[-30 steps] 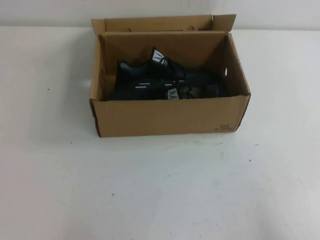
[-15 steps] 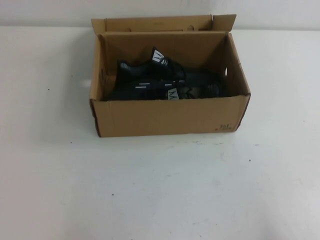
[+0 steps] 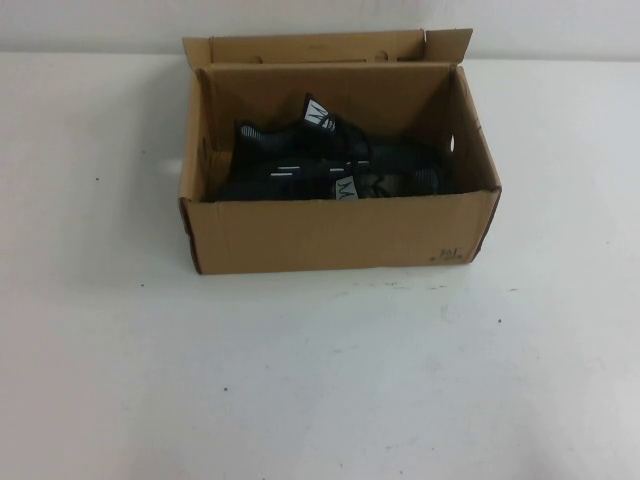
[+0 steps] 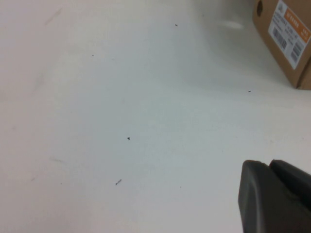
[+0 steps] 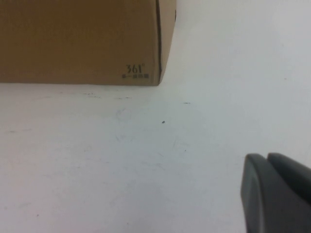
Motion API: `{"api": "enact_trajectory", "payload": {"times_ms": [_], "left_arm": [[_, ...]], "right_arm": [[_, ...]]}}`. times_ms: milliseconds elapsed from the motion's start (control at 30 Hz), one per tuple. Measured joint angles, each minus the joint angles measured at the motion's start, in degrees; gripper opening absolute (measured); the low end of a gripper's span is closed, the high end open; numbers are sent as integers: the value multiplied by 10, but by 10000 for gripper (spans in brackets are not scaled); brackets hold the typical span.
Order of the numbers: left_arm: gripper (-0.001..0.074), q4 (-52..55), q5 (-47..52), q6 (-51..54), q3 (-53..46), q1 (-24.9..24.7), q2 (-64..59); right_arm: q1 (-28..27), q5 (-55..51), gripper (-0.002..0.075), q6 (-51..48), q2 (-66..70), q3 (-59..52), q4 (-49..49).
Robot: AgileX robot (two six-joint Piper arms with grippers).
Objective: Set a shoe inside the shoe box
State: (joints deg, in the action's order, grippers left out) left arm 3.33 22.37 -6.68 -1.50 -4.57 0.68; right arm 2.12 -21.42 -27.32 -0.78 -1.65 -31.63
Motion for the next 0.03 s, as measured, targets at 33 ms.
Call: {"api": "enact_trajectory", "payload": {"times_ms": [33], "left_arm": [[-1,0,0,0,0,0,0]], "right_arm": [[0,0,-17,0,0,0,0]]}}
